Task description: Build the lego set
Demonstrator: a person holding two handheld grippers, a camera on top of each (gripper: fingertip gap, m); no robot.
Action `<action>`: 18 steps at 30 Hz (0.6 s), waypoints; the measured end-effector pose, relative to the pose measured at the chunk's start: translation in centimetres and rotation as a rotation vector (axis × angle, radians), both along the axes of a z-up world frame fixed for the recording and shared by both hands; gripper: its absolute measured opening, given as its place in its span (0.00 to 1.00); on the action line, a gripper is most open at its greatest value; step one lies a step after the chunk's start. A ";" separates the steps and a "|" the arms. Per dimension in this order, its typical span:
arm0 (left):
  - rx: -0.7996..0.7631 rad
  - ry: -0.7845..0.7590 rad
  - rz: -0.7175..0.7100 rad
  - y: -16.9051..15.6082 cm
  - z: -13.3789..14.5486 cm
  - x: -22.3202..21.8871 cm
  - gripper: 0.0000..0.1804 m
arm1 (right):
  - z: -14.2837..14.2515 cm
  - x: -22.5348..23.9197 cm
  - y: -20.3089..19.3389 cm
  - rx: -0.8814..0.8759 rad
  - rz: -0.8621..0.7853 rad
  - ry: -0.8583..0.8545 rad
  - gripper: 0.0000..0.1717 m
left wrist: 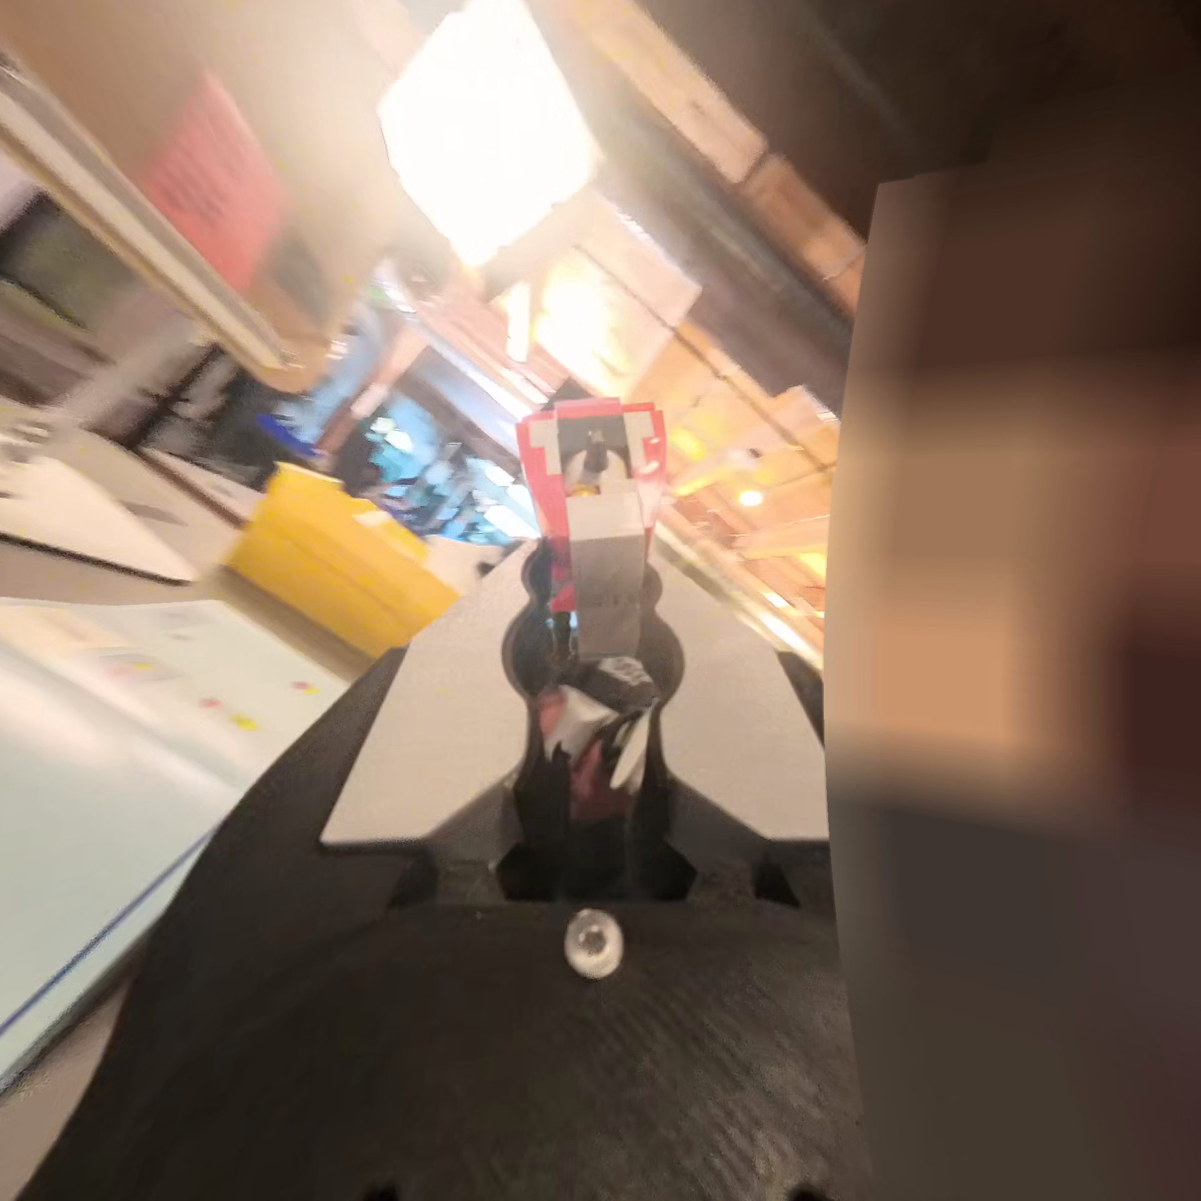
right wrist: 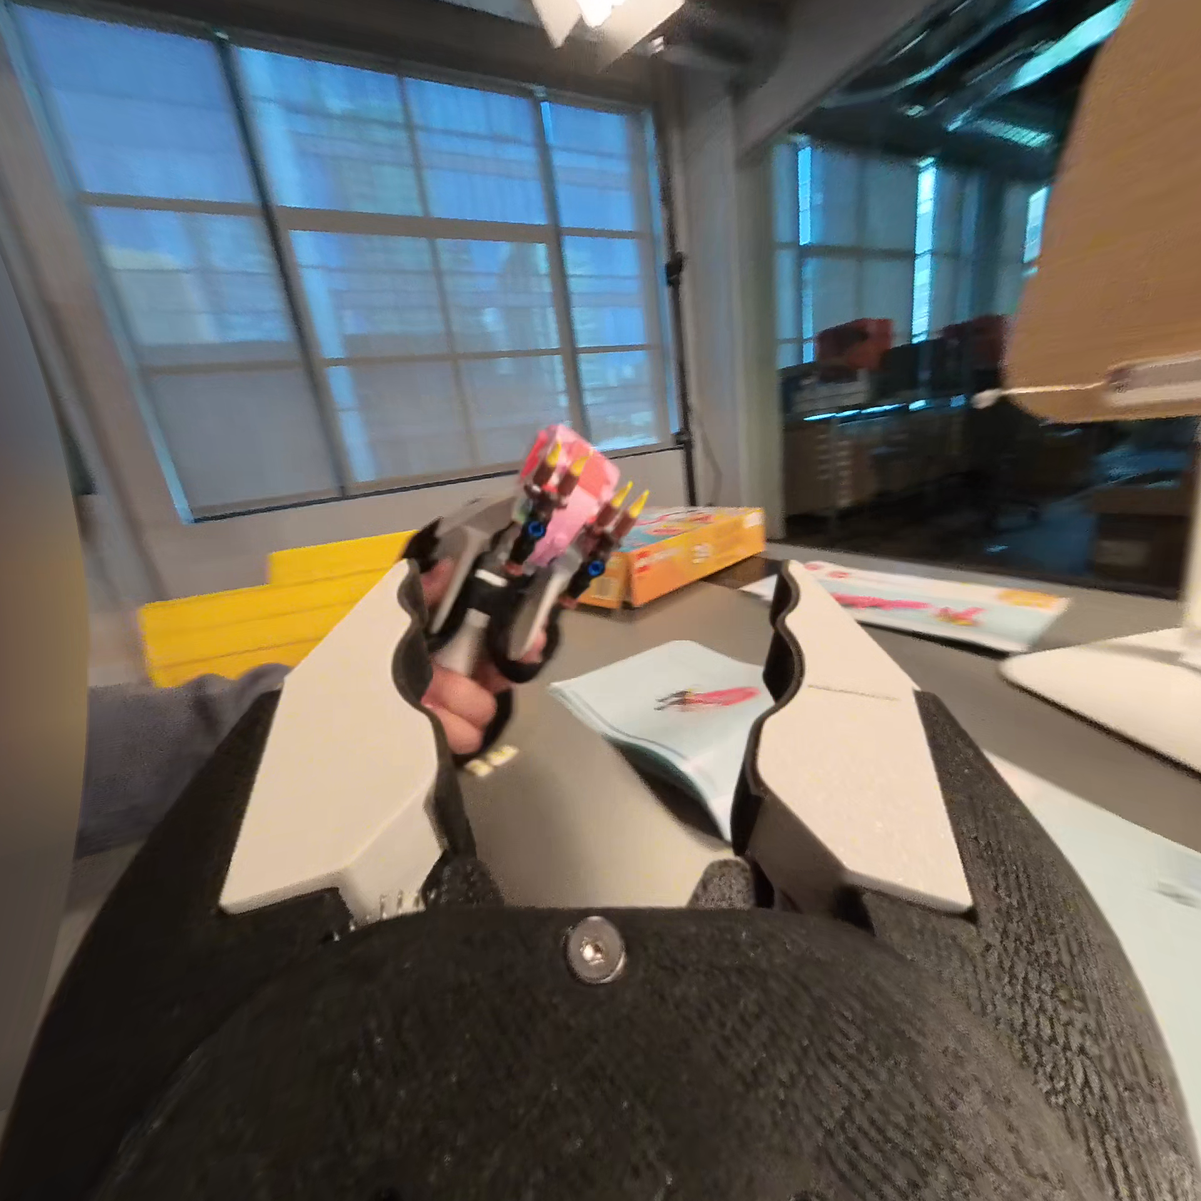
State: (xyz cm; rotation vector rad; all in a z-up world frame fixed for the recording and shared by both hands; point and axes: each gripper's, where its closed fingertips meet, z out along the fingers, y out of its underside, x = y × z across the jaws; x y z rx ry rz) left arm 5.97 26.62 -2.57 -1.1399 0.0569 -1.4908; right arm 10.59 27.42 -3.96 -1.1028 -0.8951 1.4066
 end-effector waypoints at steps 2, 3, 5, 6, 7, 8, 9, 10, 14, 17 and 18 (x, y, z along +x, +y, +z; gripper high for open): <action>-0.042 0.126 0.098 0.5 -1.0 -0.8 0.12 | -0.1 1.0 1.7 0.047 -0.111 0.000 0.59; -0.059 0.198 0.134 0.5 -1.5 -1.0 0.13 | 0.1 1.7 2.6 0.068 -0.172 0.007 0.58; -0.093 0.345 0.190 0.5 -2.4 -1.4 0.13 | 0.6 3.3 4.3 0.093 -0.300 0.042 0.54; -0.103 0.414 0.213 0.4 -2.7 -1.5 0.13 | 0.8 4.1 5.1 0.097 -0.360 0.057 0.52; -0.111 0.483 0.227 0.3 -2.9 -1.6 0.13 | 0.9 4.9 5.8 0.100 -0.414 0.068 0.51; -0.124 0.555 0.216 0.2 -3.3 -1.4 0.13 | 0.9 5.5 6.5 0.101 -0.460 0.077 0.51; -0.142 0.631 0.184 -0.1 -3.8 -1.1 0.13 | 1.0 6.0 7.0 0.100 -0.499 0.083 0.50; -0.161 0.714 0.133 -0.5 -4.5 -0.5 0.13 | 1.0 6.4 7.6 0.098 -0.535 0.087 0.49; -0.198 1.095 -0.023 -2.4 -8.2 1.8 0.13 | 0.8 7.2 9.0 0.098 -0.631 0.084 0.48; -0.184 1.280 -0.087 -3.2 -10.4 3.3 0.13 | 0.7 7.2 9.1 0.104 -0.644 0.074 0.47; -0.180 1.304 -0.108 -3.4 -10.9 3.8 0.13 | 0.7 7.1 9.1 0.106 -0.646 0.072 0.47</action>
